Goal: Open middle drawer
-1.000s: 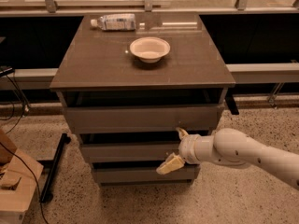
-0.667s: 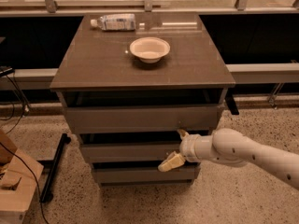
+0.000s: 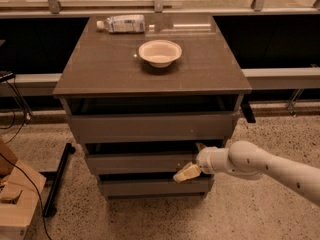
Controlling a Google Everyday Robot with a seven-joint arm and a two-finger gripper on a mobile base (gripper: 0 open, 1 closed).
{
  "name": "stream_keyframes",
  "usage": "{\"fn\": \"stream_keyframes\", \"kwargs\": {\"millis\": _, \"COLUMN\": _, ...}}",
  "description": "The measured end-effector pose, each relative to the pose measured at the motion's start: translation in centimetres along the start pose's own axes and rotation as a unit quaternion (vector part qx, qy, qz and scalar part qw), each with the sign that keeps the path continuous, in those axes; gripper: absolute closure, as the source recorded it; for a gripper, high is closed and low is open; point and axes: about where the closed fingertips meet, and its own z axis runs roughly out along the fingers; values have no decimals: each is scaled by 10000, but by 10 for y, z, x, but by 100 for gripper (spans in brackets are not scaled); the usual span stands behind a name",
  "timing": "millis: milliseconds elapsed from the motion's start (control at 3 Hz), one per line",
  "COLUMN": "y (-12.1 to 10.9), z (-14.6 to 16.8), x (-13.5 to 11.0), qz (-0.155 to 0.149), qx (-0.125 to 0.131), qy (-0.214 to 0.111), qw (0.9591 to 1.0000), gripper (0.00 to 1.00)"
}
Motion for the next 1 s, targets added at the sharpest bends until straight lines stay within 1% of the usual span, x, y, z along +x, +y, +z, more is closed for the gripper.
{"fn": "stream_keyframes", "kwargs": {"millis": 333, "y": -13, "z": 13, "x": 7, "qz": 93, "qx": -19, "qy": 39, "qw": 9999, "gripper": 0}}
{"fn": "stream_keyframes", "kwargs": {"millis": 667, "y": -21, "z": 34, "x": 22, "qz": 225, "qx": -142, "qy": 202, "qw": 9994, "gripper": 0}}
{"fn": "stream_keyframes", "kwargs": {"millis": 1000, "y": -14, "z": 45, "x": 35, "qz": 189, "qx": -326, "qy": 566, "qw": 9977, "gripper": 18}}
